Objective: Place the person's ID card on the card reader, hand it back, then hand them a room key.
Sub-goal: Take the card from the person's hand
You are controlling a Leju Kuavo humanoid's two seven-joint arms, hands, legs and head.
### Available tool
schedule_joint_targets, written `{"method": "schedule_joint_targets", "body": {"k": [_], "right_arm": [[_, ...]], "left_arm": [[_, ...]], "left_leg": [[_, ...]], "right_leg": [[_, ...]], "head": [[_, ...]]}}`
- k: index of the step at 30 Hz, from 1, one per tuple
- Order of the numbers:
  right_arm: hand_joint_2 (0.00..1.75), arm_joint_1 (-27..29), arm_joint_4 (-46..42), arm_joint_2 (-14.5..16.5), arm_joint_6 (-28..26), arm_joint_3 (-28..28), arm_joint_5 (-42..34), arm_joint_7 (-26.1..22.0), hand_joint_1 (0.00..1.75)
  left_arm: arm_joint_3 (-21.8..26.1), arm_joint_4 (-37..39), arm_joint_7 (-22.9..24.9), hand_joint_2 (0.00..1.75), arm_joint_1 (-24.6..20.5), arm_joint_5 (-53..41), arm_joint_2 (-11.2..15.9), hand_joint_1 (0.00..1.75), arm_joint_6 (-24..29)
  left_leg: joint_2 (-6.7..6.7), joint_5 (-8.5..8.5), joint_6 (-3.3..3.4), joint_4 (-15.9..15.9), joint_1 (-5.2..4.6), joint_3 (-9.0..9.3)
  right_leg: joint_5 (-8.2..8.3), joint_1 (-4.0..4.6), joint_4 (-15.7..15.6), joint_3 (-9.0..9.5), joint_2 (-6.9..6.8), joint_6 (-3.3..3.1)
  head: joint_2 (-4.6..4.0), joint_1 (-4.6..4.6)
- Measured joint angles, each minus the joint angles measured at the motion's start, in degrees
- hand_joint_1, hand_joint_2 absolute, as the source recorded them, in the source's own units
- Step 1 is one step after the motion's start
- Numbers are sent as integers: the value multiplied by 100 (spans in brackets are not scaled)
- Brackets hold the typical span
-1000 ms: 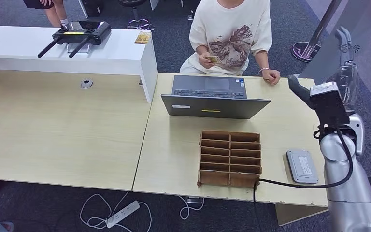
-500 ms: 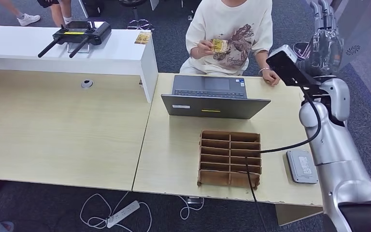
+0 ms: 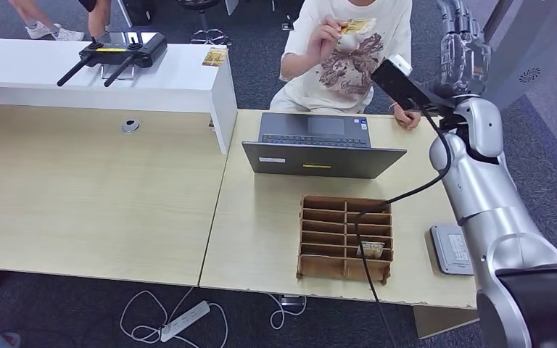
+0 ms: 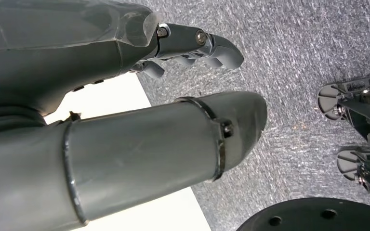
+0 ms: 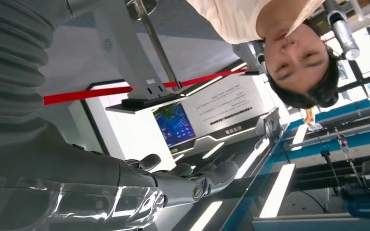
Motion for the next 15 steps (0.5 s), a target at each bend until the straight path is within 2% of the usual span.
{"method": "schedule_joint_targets", "body": {"k": [9, 15], "right_arm": [[175, -389, 836, 101, -155, 308, 1386, 769, 0], [175, -449, 1079, 108, -150, 482, 1767, 956, 0]], "left_arm": [[-103, -19, 51, 0, -68, -50, 25, 0, -2], [-132, -19, 68, 0, -89, -51, 26, 0, -2]], "left_leg": [[0, 0, 0, 1, 1, 1], [0, 0, 0, 1, 1, 1]], "right_leg": [[3, 1, 0, -1, 2, -2], [3, 1, 0, -1, 2, -2]], "head": [[0, 0], [0, 0]]}}
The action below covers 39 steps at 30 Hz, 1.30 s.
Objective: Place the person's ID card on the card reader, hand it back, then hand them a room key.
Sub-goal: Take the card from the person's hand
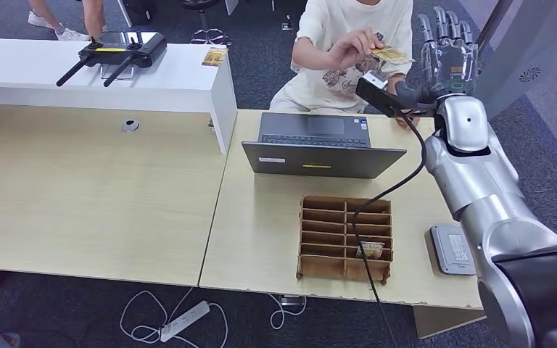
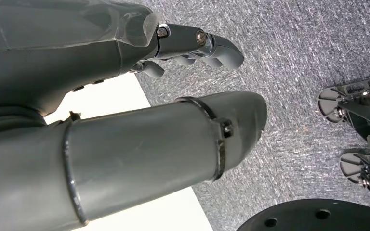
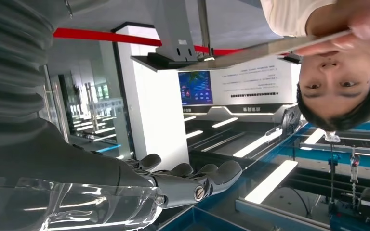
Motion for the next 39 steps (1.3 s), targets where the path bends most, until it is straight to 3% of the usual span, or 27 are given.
{"method": "schedule_joint_targets", "body": {"k": [10, 14, 39], "right_arm": [[175, -32, 209, 1, -16, 19, 148, 24, 3], [175, -31, 231, 0, -174, -10, 93, -103, 171], [175, 15, 207, 0, -459, -757, 175, -449, 175]], "left_arm": [[-68, 0, 1, 0, -6, 3, 1, 0, 0], [-73, -1, 1, 0, -8, 4, 1, 0, 7], [-114, -2, 0, 0, -16, 63, -10, 0, 67]], "left_leg": [[0, 0, 0, 1, 0, 0], [1, 0, 0, 2, 0, 1], [2, 0, 0, 2, 0, 2]], "right_leg": [[1, 0, 0, 0, 0, -1], [1, 0, 0, -1, 2, -1], [2, 0, 0, -2, 3, -1]], "head": [[0, -1], [0, -1], [0, -1]]}}
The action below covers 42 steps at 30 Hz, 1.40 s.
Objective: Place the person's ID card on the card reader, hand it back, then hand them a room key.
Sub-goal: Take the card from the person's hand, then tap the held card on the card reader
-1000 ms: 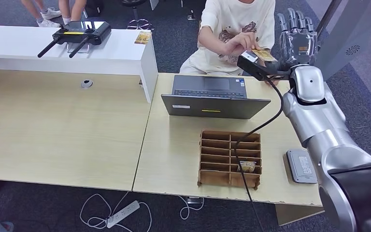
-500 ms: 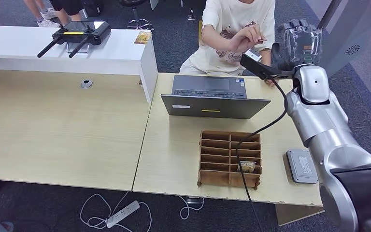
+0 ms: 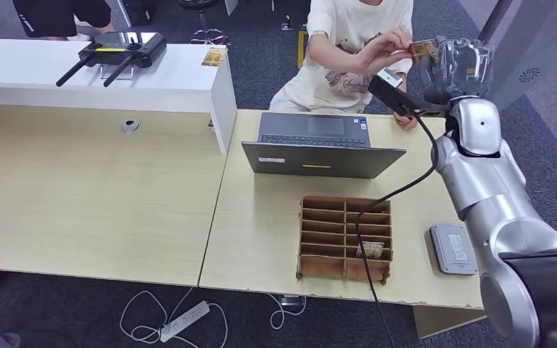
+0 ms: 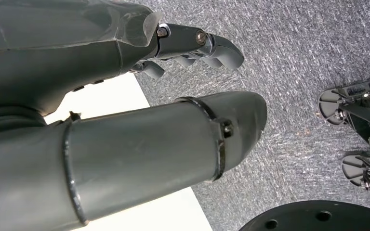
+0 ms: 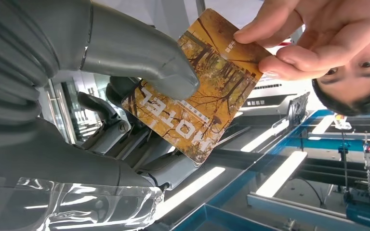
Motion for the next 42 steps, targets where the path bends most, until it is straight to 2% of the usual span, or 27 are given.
{"method": "schedule_joint_targets", "body": {"k": [9, 15, 23, 30, 35, 42], "right_arm": [[175, 130, -17, 1, -153, -258, -19, -223, 175], [175, 296, -118, 34, -250, -460, -300, -701, 175], [175, 595, -531, 196, 453, -889, -1614, -1496, 175], [175, 717, -820, 273, 707, -1112, -1994, -1680, 175], [175, 812, -1068, 299, 1479, -1303, -3060, -2134, 175], [175, 1206, -1761, 254, 3020, -1422, -5142, -2555, 175]], "left_arm": [[-2, -2, 0, 0, -1, 50, -2, 0, 10], [-3, -2, -3, 0, 0, 112, -4, 0, 10], [-3, -2, -42, 0, 7, 255, -16, 0, 10], [-2, -2, -52, 0, 10, 276, -31, 0, 10], [-2, -2, -64, 0, 22, 344, -33, 0, 10], [1, -2, -136, 0, 78, 474, -34, 0, -1]], "left_leg": [[0, 0, 0, 0, 0, -1], [0, 0, 0, 0, 0, -2], [0, 0, 0, 0, 0, -2], [-1, 0, 0, 0, 0, -2], [-1, 0, 0, 0, 0, -2], [0, 0, 0, 0, 0, -1]], "right_leg": [[0, 0, 0, 0, 0, 0], [0, 0, 0, 1, 0, 0], [0, 1, 1, 1, 0, 0], [0, 1, 1, 1, -1, 0], [0, 0, 1, 1, -2, 0], [0, 0, -1, 0, 0, 0]], "head": [[0, 0], [0, 0], [0, 0], [0, 0], [0, 0], [0, 1]]}}
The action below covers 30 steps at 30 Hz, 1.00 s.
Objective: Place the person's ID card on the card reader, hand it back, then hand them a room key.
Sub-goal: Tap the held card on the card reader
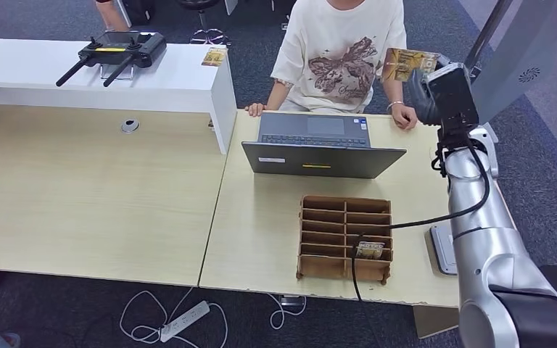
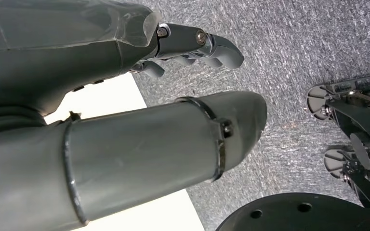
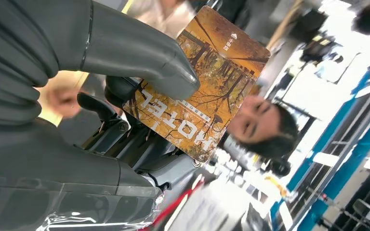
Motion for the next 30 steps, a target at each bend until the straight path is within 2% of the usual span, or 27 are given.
{"method": "schedule_joint_targets", "body": {"k": [5, 14, 21, 26, 30], "right_arm": [[175, 282, -451, -126, 972, 0, -1426, -10, 175], [175, 773, -1087, -520, 2016, -1, -3092, 95, 175], [175, 927, -1325, -821, 2237, -10, -3545, 235, 175], [175, 971, -1293, -1225, 2422, -21, -3995, 220, 175], [175, 1221, -1364, -1440, 2410, -42, -4169, 120, 175]], "left_arm": [[7, 0, -70, 0, 63, 80, -14, 0, -18], [8, 0, -102, 0, 118, 110, -20, 0, -26], [8, 0, -104, 0, 123, 110, -20, 0, -26], [8, 0, -110, 0, 137, 158, -13, 0, -26], [8, 0, -134, 0, 136, 191, -11, 0, -30]], "left_leg": [[0, 0, 0, 0, 0, 0], [-1, 0, 0, 1, 0, 0], [3, 0, 0, 2, 0, 1], [-6, 0, 0, 3, 0, -2], [-3, -1, 1, 3, -1, -2]], "right_leg": [[0, 0, 0, -1, -2, 0], [0, -1, -2, 0, -2, 0], [0, -1, -2, -1, 0, 0], [0, -1, -2, 1, -7, 0], [0, -1, -2, 0, -5, 0]], "head": [[0, 0], [0, -1], [0, -2], [0, 0], [0, 0]]}}
